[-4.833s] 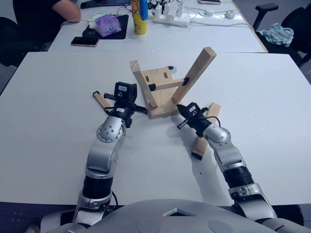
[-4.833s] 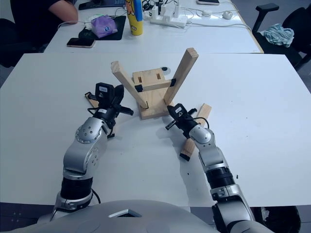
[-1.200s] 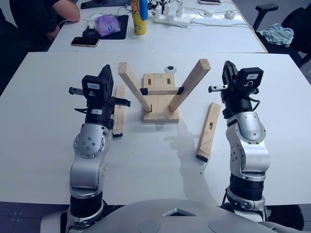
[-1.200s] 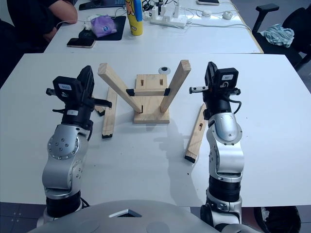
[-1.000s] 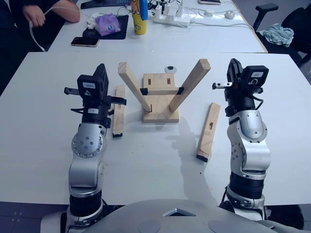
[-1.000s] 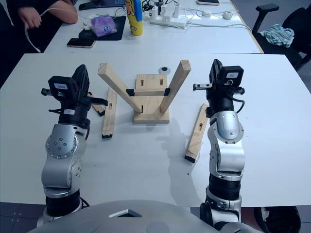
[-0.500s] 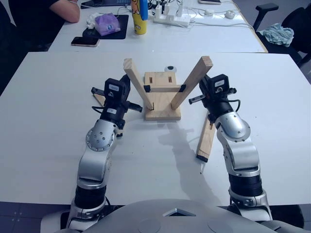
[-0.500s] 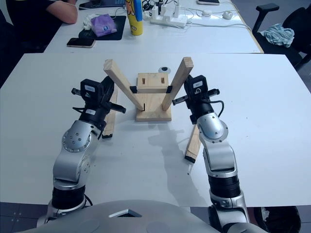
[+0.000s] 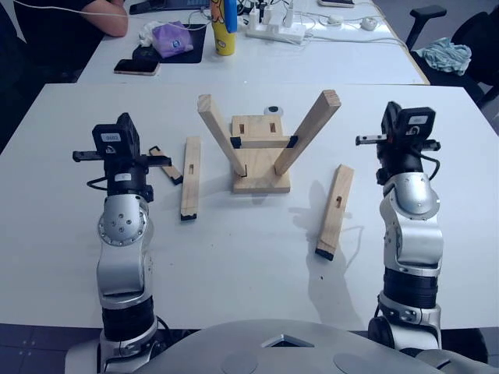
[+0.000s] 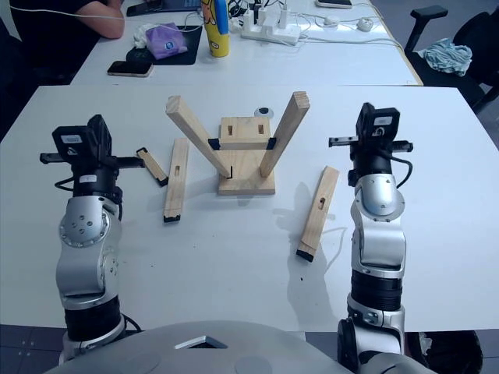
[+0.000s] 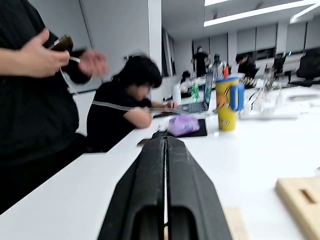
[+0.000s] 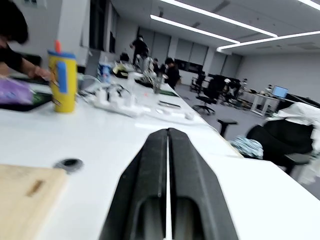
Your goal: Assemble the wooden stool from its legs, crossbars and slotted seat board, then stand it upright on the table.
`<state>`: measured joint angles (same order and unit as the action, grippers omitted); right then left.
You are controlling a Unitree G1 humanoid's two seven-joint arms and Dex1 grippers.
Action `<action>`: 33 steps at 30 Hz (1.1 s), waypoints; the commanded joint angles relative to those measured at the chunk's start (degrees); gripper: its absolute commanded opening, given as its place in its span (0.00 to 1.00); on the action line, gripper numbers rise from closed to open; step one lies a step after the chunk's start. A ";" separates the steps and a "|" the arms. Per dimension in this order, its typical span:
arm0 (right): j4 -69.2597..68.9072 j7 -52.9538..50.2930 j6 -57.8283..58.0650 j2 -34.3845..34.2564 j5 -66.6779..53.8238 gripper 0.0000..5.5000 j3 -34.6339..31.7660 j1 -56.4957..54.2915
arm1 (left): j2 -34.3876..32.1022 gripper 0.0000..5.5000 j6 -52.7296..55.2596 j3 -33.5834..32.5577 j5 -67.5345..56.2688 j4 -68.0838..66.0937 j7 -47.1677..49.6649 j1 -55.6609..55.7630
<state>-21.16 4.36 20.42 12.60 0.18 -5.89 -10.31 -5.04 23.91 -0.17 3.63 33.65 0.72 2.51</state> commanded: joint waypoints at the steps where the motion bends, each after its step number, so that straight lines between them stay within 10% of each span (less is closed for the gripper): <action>1: -1.38 7.77 1.13 1.55 1.41 0.00 11.75 -0.36 | -0.35 0.00 2.69 12.41 -2.93 -3.73 -9.77 4.67; 16: 15.14 11.32 3.37 6.48 -1.23 0.00 4.73 -1.10 | -6.63 0.00 11.08 4.48 1.43 -8.57 -6.84 -2.00; 25: 33.93 25.50 -8.79 9.81 -5.09 0.00 5.28 -13.04 | -22.09 0.00 5.33 14.40 -6.36 -13.23 -36.83 3.57; 33: 48.83 39.95 -17.10 10.82 -4.71 0.00 10.26 -22.48 | -23.82 0.00 0.76 24.60 -1.04 -22.18 -44.52 11.30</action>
<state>23.86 40.59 5.68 22.22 -5.87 2.25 -29.84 -29.13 25.49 21.70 0.77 14.46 -42.90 11.91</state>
